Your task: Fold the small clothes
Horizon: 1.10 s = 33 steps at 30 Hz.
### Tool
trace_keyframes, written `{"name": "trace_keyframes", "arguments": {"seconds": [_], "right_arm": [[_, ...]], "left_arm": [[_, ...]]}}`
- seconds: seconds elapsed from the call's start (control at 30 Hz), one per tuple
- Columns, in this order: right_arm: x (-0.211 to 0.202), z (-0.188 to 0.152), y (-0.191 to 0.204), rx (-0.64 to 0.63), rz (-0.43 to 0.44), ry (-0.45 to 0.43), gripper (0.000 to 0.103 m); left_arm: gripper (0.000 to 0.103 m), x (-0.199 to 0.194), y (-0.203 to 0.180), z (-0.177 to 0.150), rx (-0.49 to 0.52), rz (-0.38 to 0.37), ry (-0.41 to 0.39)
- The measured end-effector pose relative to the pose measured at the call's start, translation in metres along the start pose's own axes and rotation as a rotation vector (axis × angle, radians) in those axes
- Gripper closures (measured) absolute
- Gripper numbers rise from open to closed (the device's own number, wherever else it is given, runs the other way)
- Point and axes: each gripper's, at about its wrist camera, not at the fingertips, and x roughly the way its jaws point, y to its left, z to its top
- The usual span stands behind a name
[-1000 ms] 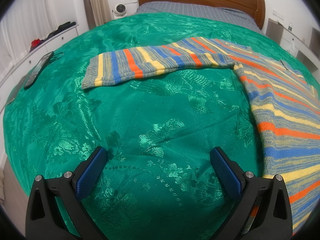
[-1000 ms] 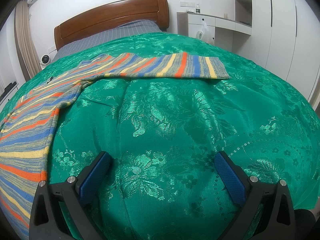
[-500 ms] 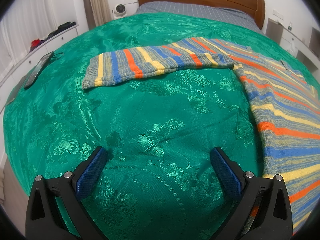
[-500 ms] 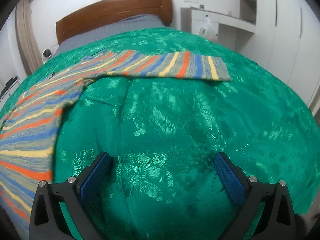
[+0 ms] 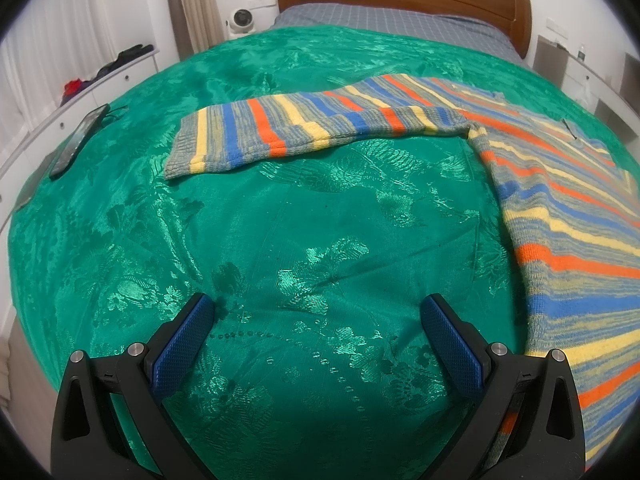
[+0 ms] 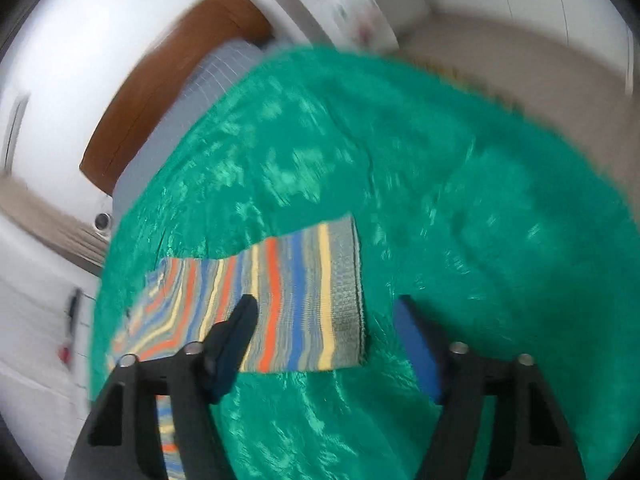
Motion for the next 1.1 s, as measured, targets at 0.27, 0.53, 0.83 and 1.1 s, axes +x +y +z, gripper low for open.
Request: {"name": "trace_keyframes", "arguments": {"seconds": [0.27, 0.53, 0.83, 1.1], "right_arm": [[0.056, 0.012, 0.004, -0.067, -0.075, 0.163, 0.101], [0.015, 0.010, 0.105, -0.351, -0.262, -0.071, 0.101], [0.027, -0.042, 0.339, -0.606, 0.177, -0.011, 0.101], [0.136, -0.122, 0.408, -0.583, 0.380, 0.265, 0.078]], "left_arm": [[0.000, 0.001, -0.002, -0.001, 0.003, 0.008, -0.005], [0.000, 0.002, -0.001, 0.000, 0.006, 0.010, -0.007], [0.000, 0.006, 0.007, 0.005, 0.010, -0.001, -0.010], [0.000, 0.004, 0.001, 0.001, 0.014, -0.001, -0.013]]}}
